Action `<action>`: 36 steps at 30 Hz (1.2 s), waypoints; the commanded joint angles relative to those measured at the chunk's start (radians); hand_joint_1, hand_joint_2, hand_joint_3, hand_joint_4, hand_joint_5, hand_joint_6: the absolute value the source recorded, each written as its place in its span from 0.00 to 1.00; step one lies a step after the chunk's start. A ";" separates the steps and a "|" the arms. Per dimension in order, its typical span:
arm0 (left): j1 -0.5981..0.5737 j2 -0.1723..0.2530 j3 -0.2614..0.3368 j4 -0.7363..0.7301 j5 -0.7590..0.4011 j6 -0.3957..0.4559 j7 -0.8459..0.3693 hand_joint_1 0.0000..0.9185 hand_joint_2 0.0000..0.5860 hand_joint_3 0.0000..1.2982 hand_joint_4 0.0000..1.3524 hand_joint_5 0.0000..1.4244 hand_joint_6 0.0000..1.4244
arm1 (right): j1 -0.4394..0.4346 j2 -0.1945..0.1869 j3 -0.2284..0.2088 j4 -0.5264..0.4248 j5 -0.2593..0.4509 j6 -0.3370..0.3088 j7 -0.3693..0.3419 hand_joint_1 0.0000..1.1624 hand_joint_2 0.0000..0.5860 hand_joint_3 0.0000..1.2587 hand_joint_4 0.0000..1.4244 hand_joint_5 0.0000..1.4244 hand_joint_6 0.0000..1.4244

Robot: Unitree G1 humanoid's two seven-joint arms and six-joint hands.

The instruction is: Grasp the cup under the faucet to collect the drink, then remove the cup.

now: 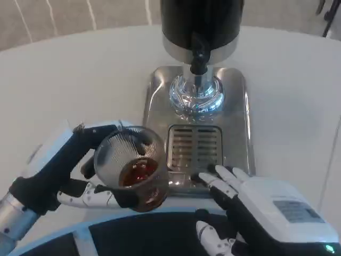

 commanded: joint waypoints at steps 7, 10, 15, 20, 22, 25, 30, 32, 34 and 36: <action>0.107 0.059 0.012 -0.164 -0.140 -0.013 -0.124 0.60 0.10 0.76 0.86 1.00 1.00 | 0.157 0.051 0.050 -0.018 -0.047 -0.192 -0.062 0.00 0.96 0.08 0.00 0.00 0.01; 0.127 0.064 0.014 -0.187 -0.161 -0.005 -0.154 0.60 0.09 0.76 0.86 1.00 1.00 | 0.199 0.061 0.036 -0.018 -0.047 -0.238 -0.086 0.00 0.96 0.07 0.00 0.00 0.00; 0.150 0.068 0.022 -0.212 -0.190 0.008 -0.193 0.60 0.08 0.76 0.86 1.00 1.00 | 0.247 0.087 -0.002 -0.018 -0.036 -0.296 -0.110 0.00 0.96 0.06 0.00 0.00 0.00; 0.163 0.069 0.027 -0.227 -0.212 0.014 -0.221 0.60 0.07 0.76 0.86 1.00 1.00 | 0.270 0.112 -0.026 -0.018 -0.029 -0.335 -0.116 0.00 0.96 0.05 0.00 0.00 0.00; 0.168 0.069 0.030 -0.234 -0.220 0.015 -0.233 0.60 0.07 0.77 0.86 1.00 1.00 | 0.277 0.122 -0.033 -0.018 -0.029 -0.350 -0.117 0.00 0.96 0.05 0.00 0.00 0.00; 0.179 0.069 0.034 -0.246 -0.230 0.018 -0.248 0.60 0.07 0.77 0.86 1.00 1.00 | 0.284 0.135 -0.038 -0.018 -0.033 -0.369 -0.118 0.00 0.97 0.04 0.00 0.00 0.00; 0.189 0.068 0.042 -0.259 -0.235 0.021 -0.267 0.60 0.07 0.77 0.86 1.00 1.00 | 0.295 0.147 -0.045 -0.018 -0.036 -0.386 -0.123 0.00 0.98 0.02 0.00 0.00 0.00; 0.190 0.066 0.045 -0.261 -0.235 0.025 -0.274 0.60 0.07 0.77 0.86 1.00 1.00 | 0.300 0.150 -0.047 -0.018 -0.035 -0.392 -0.125 0.00 0.98 0.02 0.00 0.00 0.00; 0.189 0.064 0.048 -0.261 -0.234 0.026 -0.280 0.60 0.07 0.77 0.86 1.00 1.00 | 0.306 0.152 -0.045 -0.018 -0.038 -0.398 -0.130 0.00 0.98 0.02 0.00 0.00 0.00; 0.189 0.062 0.050 -0.261 -0.233 0.027 -0.283 0.60 0.06 0.77 0.86 1.00 1.00 | 0.310 0.154 -0.045 -0.018 -0.040 -0.401 -0.134 0.00 0.98 0.02 0.00 0.00 0.00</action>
